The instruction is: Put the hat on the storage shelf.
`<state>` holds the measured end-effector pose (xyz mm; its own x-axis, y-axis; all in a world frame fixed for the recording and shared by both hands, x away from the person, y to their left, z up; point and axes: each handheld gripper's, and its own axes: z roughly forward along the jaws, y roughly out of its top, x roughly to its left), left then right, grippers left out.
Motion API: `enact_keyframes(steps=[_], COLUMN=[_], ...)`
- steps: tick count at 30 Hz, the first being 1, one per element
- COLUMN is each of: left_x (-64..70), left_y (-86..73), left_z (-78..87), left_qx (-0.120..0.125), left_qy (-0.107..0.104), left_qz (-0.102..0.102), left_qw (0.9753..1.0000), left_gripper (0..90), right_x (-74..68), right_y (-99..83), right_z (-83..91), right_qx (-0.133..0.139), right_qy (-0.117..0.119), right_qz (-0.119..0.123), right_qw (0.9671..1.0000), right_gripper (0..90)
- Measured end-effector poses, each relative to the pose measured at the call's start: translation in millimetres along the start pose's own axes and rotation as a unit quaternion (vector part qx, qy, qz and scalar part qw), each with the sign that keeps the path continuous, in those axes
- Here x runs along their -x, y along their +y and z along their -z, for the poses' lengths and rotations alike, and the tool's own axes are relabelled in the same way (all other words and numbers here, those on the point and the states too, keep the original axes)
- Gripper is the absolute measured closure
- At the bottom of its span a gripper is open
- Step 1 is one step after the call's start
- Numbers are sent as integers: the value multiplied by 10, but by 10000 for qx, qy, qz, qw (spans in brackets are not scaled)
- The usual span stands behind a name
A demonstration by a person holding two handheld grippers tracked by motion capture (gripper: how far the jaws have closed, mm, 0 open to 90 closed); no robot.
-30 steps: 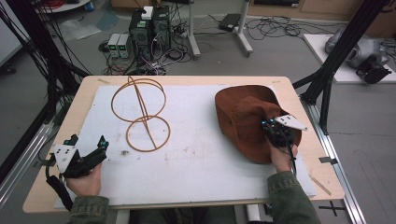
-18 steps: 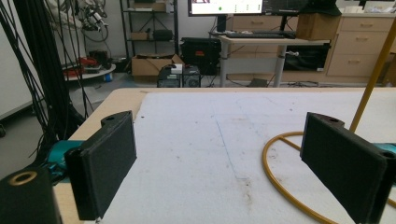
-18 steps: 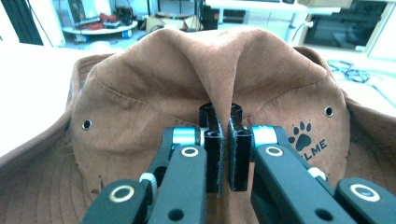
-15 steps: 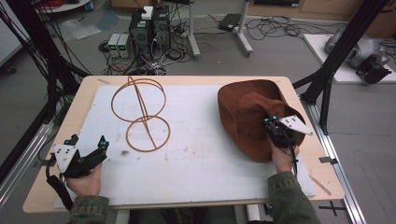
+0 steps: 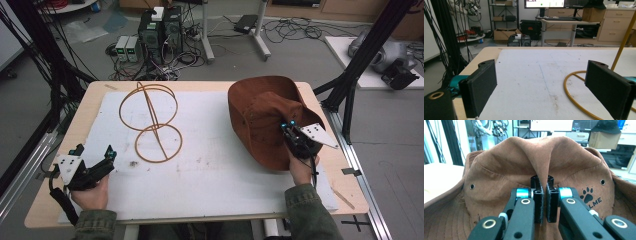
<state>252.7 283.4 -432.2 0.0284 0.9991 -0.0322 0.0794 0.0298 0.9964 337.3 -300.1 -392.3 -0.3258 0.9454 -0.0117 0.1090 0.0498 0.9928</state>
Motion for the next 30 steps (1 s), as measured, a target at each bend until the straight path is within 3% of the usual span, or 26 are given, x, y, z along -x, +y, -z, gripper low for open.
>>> enact_keyframes(steps=[4,11,12,15,20,22,30], left_x=[-11,-21,-23,-33,-50,-59,-67], left_y=[0,5,6,6,8,8,10], left_z=[0,7,11,17,24,27,35], left_qx=[15,27,43,51,65,93,102], left_qy=[16,16,18,24,28,27,41], left_qz=[49,90,100,115,154,254,252], left_qw=[10000,10000,9999,9999,9999,9996,9996], left_gripper=[110,110,110,110,110,110,110], right_x=[-46,-90,-102,-115,-155,-170,-270], right_y=[95,191,208,225,327,380,597], right_z=[27,52,49,42,48,48,40], right_qx=[160,441,527,617,1015,1078,1189], right_qy=[47,122,184,214,313,375,517], right_qz=[22,-161,-294,-328,-429,-420,-384], right_qw=[9999,9988,9980,9973,9934,9926,9908], right_gripper=[880,880,880,880,879,879,879])
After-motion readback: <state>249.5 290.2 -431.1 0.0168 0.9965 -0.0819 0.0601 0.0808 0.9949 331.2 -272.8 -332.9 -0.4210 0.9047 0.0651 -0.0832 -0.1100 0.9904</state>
